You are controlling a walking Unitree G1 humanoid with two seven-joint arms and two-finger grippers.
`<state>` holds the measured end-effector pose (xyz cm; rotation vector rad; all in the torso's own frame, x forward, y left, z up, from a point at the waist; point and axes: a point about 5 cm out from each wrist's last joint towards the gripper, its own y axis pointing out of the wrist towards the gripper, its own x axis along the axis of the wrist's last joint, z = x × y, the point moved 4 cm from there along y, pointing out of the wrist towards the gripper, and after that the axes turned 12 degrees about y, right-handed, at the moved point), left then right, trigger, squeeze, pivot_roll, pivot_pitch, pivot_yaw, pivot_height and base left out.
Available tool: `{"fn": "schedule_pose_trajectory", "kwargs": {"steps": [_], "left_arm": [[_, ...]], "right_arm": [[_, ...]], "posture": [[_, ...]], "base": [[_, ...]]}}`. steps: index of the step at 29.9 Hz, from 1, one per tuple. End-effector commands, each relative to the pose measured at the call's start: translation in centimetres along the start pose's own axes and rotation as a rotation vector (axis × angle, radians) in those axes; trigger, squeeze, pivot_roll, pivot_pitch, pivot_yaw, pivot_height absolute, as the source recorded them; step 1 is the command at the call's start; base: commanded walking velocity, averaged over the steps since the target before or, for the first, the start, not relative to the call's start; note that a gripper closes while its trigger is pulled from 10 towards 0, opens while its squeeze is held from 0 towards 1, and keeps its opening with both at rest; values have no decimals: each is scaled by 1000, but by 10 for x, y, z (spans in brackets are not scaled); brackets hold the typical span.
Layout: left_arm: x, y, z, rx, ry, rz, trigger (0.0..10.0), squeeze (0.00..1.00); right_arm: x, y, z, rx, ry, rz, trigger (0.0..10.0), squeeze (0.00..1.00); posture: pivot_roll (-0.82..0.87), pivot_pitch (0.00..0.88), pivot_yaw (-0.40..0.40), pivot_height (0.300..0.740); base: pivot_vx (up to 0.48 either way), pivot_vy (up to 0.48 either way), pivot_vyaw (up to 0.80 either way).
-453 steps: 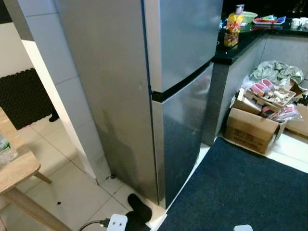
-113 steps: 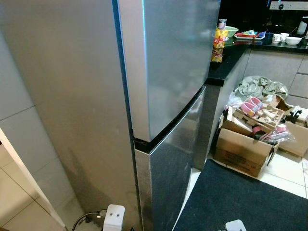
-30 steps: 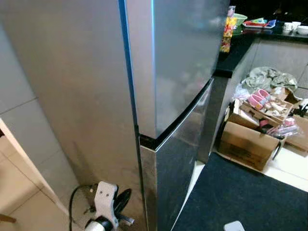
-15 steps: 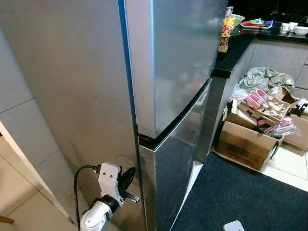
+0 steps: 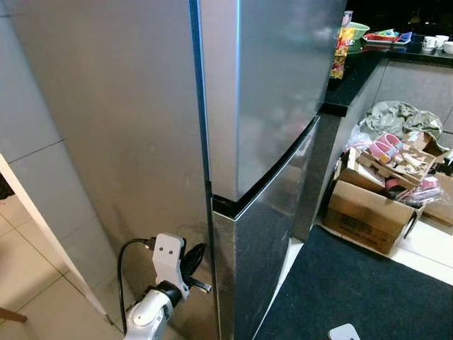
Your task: Restocking fridge
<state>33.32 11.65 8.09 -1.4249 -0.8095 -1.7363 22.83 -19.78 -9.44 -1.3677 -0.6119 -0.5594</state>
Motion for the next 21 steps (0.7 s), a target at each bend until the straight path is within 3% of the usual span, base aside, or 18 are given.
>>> {"fn": "schedule_pose_trajectory", "kwargs": {"steps": [1, 8, 17, 18, 20, 21], "left_arm": [[4, 6, -16, -69, -13, -15, 10000, 0], [3, 5, -26, -104, 0, -4, 10000, 0], [-7, 14, -11, -39, 47, 67, 10000, 0], [-7, 16, -12, -53, 37, 69, 10000, 373], [-6, 18, -13, -64, 28, 68, 10000, 373], [-4, 20, -16, -86, 8, 60, 10000, 1000]], "right_arm": [[0, -1, -4, -12, 0, -7, 10000, 0], [-2, -2, -5, -14, -3, -3, 10000, 0], [-2, -2, -5, -14, -8, 1, 10000, 0], [-2, -2, -4, -13, -8, 0, 10000, 0], [-1, -2, -4, -13, -8, -1, 10000, 0], [-1, -2, -4, -13, -7, -2, 10000, 0]], "posture": [[-66, 98, -11, 740], [-65, 100, -12, 740], [-64, 99, -12, 740], [-66, 97, -9, 740], [-66, 97, -9, 740], [-66, 97, -9, 740]], "base": [[0, 0, 0], [0, 0, 0], [0, 0, 0], [0, 0, 0], [0, 0, 0], [0, 0, 0]]}}
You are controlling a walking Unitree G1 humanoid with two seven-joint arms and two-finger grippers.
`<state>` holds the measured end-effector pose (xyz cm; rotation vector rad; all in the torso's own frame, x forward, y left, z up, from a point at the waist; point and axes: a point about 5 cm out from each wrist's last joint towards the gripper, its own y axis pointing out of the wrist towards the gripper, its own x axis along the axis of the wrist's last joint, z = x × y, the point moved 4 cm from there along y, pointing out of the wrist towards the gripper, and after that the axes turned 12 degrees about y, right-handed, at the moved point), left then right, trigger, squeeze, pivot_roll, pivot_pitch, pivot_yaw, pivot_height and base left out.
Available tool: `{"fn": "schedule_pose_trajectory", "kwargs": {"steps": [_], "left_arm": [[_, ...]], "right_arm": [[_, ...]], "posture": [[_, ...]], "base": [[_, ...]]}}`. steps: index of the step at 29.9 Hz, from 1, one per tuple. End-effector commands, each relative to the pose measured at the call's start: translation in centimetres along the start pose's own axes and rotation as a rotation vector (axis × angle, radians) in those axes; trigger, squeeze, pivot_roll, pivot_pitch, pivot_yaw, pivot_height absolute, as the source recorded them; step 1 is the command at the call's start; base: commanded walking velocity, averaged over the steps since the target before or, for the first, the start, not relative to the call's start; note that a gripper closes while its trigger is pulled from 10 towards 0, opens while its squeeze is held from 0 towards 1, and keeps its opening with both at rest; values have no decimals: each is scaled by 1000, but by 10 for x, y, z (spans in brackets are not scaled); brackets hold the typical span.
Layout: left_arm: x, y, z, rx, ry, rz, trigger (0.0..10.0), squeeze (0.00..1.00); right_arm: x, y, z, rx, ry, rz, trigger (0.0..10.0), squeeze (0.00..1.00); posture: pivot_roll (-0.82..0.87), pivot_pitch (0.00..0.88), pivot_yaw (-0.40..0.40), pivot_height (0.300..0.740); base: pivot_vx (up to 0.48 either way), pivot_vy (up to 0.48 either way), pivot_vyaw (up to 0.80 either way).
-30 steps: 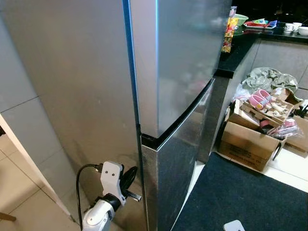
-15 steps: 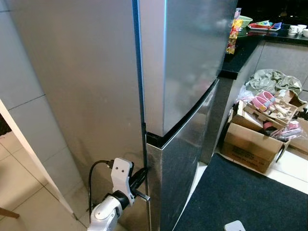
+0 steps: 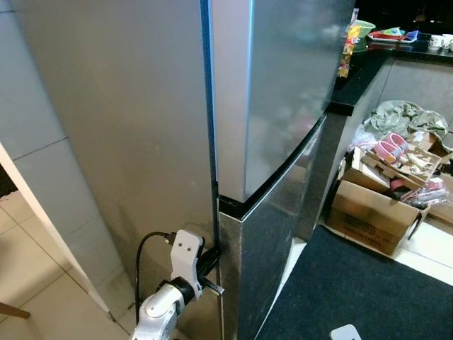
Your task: Restocking fridge
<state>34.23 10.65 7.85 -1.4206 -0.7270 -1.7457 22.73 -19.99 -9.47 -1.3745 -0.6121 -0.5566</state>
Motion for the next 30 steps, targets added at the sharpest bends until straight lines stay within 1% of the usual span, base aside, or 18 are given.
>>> {"fn": "schedule_pose_trajectory", "kwargs": {"steps": [1, 4, 7, 8, 9, 12, 13, 15, 16, 17, 18, 19, 21, 26, 27, 28, 29, 30], "left_arm": [[-1, 9, -16, -82, -44, 14, 10000, 1000], [0, 10, -19, -100, -53, 15, 10000, 1000], [5, 11, -47, -305, -136, 23, 10000, 1000], [5, 11, -47, -305, -136, 23, 10000, 1000], [10, 9, -60, -408, -177, 18, 10000, 1000], [10, 9, -60, -408, -177, 18, 10000, 1000], [25, 3, -84, -601, -236, -4, 10000, 1000], [25, 3, -84, -601, -236, -4, 10000, 1000], [52, -4, -112, -800, -330, -65, 10000, 1000], [52, -4, -112, -800, -330, -65, 10000, 1000], [76, -13, -135, -968, -399, -122, 10000, 1000], [76, -13, -135, -968, -399, -122, 10000, 1000], [101, -24, -159, -1125, -468, -181, 10000, 1000], [92, -24, -160, -1112, -459, -149, 10000, 1000], [87, -25, -158, -1097, -443, -133, 10000, 922], [87, -27, -157, -1099, -443, -126, 10000, 922], [84, -26, -154, -1069, -432, -117, 10000, 608], [81, -26, -151, -1047, -424, -112, 10000, 576]], "right_arm": [[0, -1, -2, -8, -2, -5, 10000, 0], [0, -1, -2, -9, -1, -5, 10000, 0], [-5, -2, -3, -8, 1, 7, 10000, 0], [-5, -2, -3, -8, 1, 7, 10000, 0], [-8, -3, -3, -6, 3, 16, 10000, 0], [-8, -3, -3, -6, 3, 16, 10000, 0], [-13, -4, -2, 3, -4, 35, 10000, 0], [-13, -4, -2, 3, -4, 35, 10000, 0], [-18, -5, 0, 10, -10, 51, 10000, 0], [-18, -5, 0, 10, -10, 51, 10000, 0], [-21, -6, 1, 15, -15, 60, 10000, 0], [-21, -6, 1, 15, -15, 60, 10000, 0], [-24, -6, 2, 20, -18, 63, 10000, 0], [-25, -7, 3, 24, -23, 62, 10000, 0], [-26, -7, 3, 24, -25, 62, 10000, 0], [-26, -7, 3, 24, -26, 62, 10000, 0], [-26, -7, 3, 24, -28, 63, 10000, 0], [-27, -7, 3, 23, -29, 63, 10000, 0]], "posture": [[-68, 97, -5, 740], [-68, 97, -5, 740], [-69, 95, -2, 740], [-69, 95, -2, 740], [-69, 96, -1, 740], [-69, 96, -1, 740], [-68, 95, -1, 740], [-68, 95, -1, 740], [-69, 93, 1, 740], [-69, 93, 1, 740], [-69, 94, 2, 740], [-69, 94, 2, 740], [-79, 89, 9, 740], [-81, 76, 12, 740], [-80, 74, 11, 740], [-80, 74, 11, 740], [-78, 71, 10, 740], [-78, 71, 10, 740]], "base": [[0, 0, 0], [0, 0, 0], [0, 0, 0], [0, 0, 0], [0, 0, 0], [0, 0, 0], [0, 0, 0], [0, 0, 0], [0, 0, 0], [0, 0, 0], [0, 0, 0], [0, 0, 0], [0, 0, 0], [0, 0, 0], [0, 0, 0], [0, 0, 0], [0, 0, 0], [0, 0, 0]]}}
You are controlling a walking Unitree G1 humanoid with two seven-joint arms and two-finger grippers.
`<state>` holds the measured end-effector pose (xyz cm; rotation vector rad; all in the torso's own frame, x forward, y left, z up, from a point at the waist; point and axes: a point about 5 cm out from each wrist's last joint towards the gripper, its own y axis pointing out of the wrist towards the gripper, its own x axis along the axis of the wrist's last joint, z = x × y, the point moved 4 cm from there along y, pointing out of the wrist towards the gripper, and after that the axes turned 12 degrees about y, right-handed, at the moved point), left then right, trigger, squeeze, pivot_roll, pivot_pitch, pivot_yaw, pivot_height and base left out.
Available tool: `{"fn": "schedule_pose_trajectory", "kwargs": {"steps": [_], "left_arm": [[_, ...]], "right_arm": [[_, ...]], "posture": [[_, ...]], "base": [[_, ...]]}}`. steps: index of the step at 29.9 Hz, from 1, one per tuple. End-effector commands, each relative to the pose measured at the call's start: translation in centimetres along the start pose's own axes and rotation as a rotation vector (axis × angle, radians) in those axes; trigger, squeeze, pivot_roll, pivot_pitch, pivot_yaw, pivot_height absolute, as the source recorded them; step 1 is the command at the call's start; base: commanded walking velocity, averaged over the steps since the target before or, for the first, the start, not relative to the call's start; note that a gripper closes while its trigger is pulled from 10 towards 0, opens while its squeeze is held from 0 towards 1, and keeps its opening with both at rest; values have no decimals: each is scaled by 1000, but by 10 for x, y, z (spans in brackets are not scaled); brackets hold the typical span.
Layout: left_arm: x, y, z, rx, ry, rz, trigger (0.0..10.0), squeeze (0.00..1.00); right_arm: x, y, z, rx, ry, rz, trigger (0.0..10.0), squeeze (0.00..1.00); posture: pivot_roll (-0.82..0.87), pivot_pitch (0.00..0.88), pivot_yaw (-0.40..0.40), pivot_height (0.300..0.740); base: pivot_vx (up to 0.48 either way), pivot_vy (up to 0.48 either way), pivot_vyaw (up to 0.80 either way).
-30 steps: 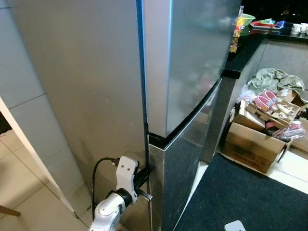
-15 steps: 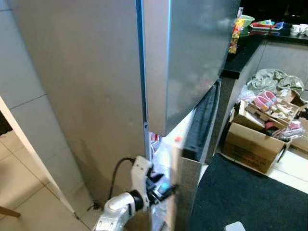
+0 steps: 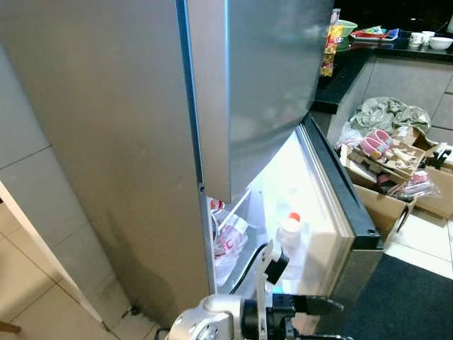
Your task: Restocking fridge
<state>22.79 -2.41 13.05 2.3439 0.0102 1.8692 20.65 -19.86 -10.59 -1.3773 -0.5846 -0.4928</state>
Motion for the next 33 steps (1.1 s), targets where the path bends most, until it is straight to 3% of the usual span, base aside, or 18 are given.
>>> {"fn": "schedule_pose_trajectory", "kwargs": {"steps": [1, 2, 3, 5, 6, 8, 9, 10, 11, 13, 14, 15, 16, 21, 25, 29, 31, 33], "left_arm": [[-6, -11, 8, 78, 16, 28, 10000, 439], [-6, -11, 8, 78, 16, 28, 10000, 439], [-8, -15, 14, 135, 29, 45, 10000, 0], [-16, -28, 34, 305, 59, 84, 10000, 0], [-16, -28, 34, 305, 59, 84, 10000, 0], [-24, -46, 57, 507, 74, 137, 10000, 0], [-24, -46, 57, 507, 74, 137, 10000, 0], [-37, -67, 76, 685, 110, 239, 10000, 0], [-37, -67, 76, 685, 110, 239, 10000, 0], [-63, -121, 101, 1004, 150, 430, 10000, 0], [-63, -121, 101, 1004, 150, 430, 10000, 0], [-71, -143, 104, 1104, 156, 490, 10000, 0], [-77, -154, 103, 1150, 159, 519, 10000, 0], [-88, -172, 99, 1235, 145, 543, 10000, 0], [-112, -190, 92, 1319, 159, 630, 10000, 0], [-125, -200, 84, 1366, 127, 641, 10000, 0], [-125, -200, 84, 1366, 127, 641, 10000, 0], [-132, -214, 80, 1438, 99, 643, 10000, 0]], "right_arm": [[-4, -1, 1, 6, -19, -1, 10000, 0], [-4, -1, 1, 6, -19, -1, 10000, 0], [-3, -1, 1, 6, -24, -6, 10000, 0], [-1, -1, 2, 9, -29, -24, 10000, 0], [-1, -1, 2, 9, -29, -24, 10000, 0], [4, -1, 4, 16, -35, -48, 10000, 0], [4, -1, 4, 16, -35, -48, 10000, 0], [10, 0, 6, 26, -38, -72, 10000, 0], [10, 0, 6, 26, -38, -72, 10000, 0], [27, 3, 14, 58, -65, -133, 10000, 0], [27, 3, 14, 58, -65, -133, 10000, 0], [37, 5, 17, 67, -86, -165, 10000, 0], [45, 6, 19, 71, -101, -190, 10000, 0], [66, 8, 17, 58, -123, -241, 10000, 0], [83, 6, -3, -35, -164, -266, 10000, 0], [86, 3, -23, -136, -210, -253, 10000, 0], [86, 3, -23, -136, -210, -253, 10000, 0], [88, -5, -49, -266, -225, -252, 10000, 0]], "posture": [[-77, 70, 9, 740], [-77, 70, 9, 740], [-76, 69, 8, 740], [-76, 69, 8, 740], [-76, 69, 8, 740], [-75, 63, 10, 740], [-75, 63, 10, 740], [-76, 57, 10, 740], [-76, 57, 10, 740], [-74, 43, 10, 740], [-74, 43, 10, 740], [-74, 35, 12, 740], [-74, 29, 12, 740], [-69, 14, 8, 740], [-67, 0, -3, 740], [-71, 0, -1, 740], [-71, 0, -1, 740], [-73, 0, 3, 740]], "base": [[0, 0, 0], [0, 0, 0], [0, 0, 0], [0, 0, 0], [0, 0, 0], [0, 0, 0], [0, 0, 0], [0, 0, 0], [0, 0, 0], [0, 0, 0], [0, 0, 0], [0, 0, 0], [0, 0, 0], [0, 0, 0], [0, 0, 0], [0, 0, 0], [0, 0, 0], [0, 0, 0]]}}
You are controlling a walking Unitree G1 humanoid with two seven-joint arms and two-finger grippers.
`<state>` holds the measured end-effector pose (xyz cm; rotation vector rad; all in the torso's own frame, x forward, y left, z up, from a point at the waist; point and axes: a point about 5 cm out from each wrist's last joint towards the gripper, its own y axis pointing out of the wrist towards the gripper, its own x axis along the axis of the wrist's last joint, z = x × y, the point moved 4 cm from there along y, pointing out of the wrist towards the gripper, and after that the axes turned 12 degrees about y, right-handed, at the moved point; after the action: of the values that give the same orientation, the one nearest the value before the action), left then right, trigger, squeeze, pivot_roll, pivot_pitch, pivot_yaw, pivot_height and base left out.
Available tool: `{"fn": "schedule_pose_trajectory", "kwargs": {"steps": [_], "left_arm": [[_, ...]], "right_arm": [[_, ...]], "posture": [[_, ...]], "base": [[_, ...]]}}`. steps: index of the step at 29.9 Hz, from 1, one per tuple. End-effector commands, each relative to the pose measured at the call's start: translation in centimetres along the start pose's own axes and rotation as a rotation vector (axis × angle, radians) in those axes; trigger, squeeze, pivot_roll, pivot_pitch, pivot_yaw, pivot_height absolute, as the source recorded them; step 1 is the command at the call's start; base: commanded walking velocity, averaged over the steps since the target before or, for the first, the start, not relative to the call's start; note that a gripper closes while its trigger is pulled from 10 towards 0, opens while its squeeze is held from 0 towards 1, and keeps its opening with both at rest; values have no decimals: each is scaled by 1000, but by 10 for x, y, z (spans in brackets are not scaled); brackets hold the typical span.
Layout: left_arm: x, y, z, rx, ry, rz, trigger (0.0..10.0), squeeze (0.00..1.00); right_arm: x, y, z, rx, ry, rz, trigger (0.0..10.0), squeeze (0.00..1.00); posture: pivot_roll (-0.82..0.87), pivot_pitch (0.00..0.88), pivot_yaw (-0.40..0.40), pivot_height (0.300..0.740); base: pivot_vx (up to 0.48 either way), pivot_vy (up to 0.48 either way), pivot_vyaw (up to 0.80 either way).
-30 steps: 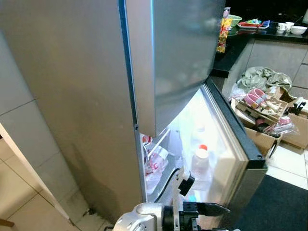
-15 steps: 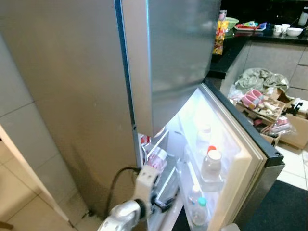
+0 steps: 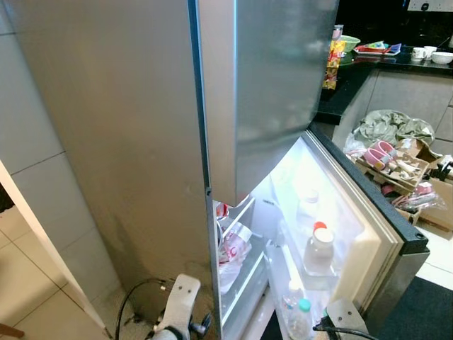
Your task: Restocking fridge
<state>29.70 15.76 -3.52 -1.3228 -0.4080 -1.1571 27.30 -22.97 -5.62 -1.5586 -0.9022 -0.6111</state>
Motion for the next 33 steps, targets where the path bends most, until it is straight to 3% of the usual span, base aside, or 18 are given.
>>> {"fn": "schedule_pose_trajectory", "kwargs": {"steps": [1, 4, 7, 9, 11, 12, 14, 15, 16, 17, 18, 19, 20, 22, 27, 33], "left_arm": [[-14, -4, 12, 60, -22, 34, 10000, 0], [-16, -5, 17, 77, -30, 40, 10000, 0], [-29, -8, 33, 139, -40, 77, 10000, 0], [-33, -10, 39, 149, -54, 91, 10000, 0], [-35, -11, 42, 151, -71, 95, 10000, 0], [-46, -14, 45, 191, -120, 150, 10000, 0], [-46, -14, 45, 191, -120, 150, 10000, 0], [-45, -15, 46, 217, -194, 130, 10000, 0], [-46, -17, 42, 196, -193, 104, 10000, 0], [-46, -17, 42, 196, -193, 104, 10000, 0], [-52, -21, 37, 159, -123, 101, 10000, 0], [-52, -21, 37, 159, -123, 101, 10000, 0], [-63, -25, 41, 192, -86, 152, 10000, 0], [-66, -26, 44, 223, -99, 167, 10000, 0], [-61, -22, 41, 253, -108, 156, 10000, 0], [-50, -14, 31, 216, -59, 134, 10000, 0]], "right_arm": [[1, -3, -33, -148, -36, 0, 10000, 0], [1, -6, -46, -209, -45, 2, 10000, 0], [-12, -20, -82, -423, 12, 39, 10000, 0], [-19, -22, -81, -428, 38, 63, 10000, 0], [-23, -21, -75, -392, 36, 75, 10000, 0], [-29, -20, -62, -330, -15, 94, 10000, 0], [-29, -20, -62, -330, -15, 94, 10000, 0], [-32, -19, -52, -267, 14, 87, 10000, 0], [-39, -21, -40, -196, 68, 88, 10000, 0], [-39, -21, -40, -196, 68, 88, 10000, 0], [-49, -24, -26, -139, 154, 101, 10000, 0], [-49, -24, -26, -139, 154, 101, 10000, 0], [-59, -26, -15, -111, 164, 135, 10000, 0], [-62, -27, -9, -95, 156, 148, 10000, 0], [-55, -21, 15, -9, 134, 134, 10000, 0], [-40, -13, 18, 6, 120, 101, 10000, 0]], "posture": [[-74, 0, 3, 740], [-78, 0, 4, 740], [-89, 0, -39, 740], [-43, 19, 1, 740], [-43, 19, 1, 740], [-66, 74, -27, 740], [-66, 74, -27, 740], [-42, 144, -23, 740], [-24, 163, -32, 740], [-24, 163, -32, 740], [-31, 149, -15, 740], [-31, 149, -15, 740], [-44, 146, -6, 740], [-42, 139, -7, 740], [-40, 102, -2, 740], [-66, 88, 7, 740]], "base": [[0, 0, 0], [0, 0, 0], [0, 0, 0], [0, 0, 0], [0, 0, 0], [0, 0, 0], [0, 0, 0], [0, 0, 0], [0, 0, 0], [0, 0, 0], [0, 0, 0], [0, 0, 0], [0, 0, 0], [0, 0, 0], [0, 0, 0], [0, 0, 0]]}}
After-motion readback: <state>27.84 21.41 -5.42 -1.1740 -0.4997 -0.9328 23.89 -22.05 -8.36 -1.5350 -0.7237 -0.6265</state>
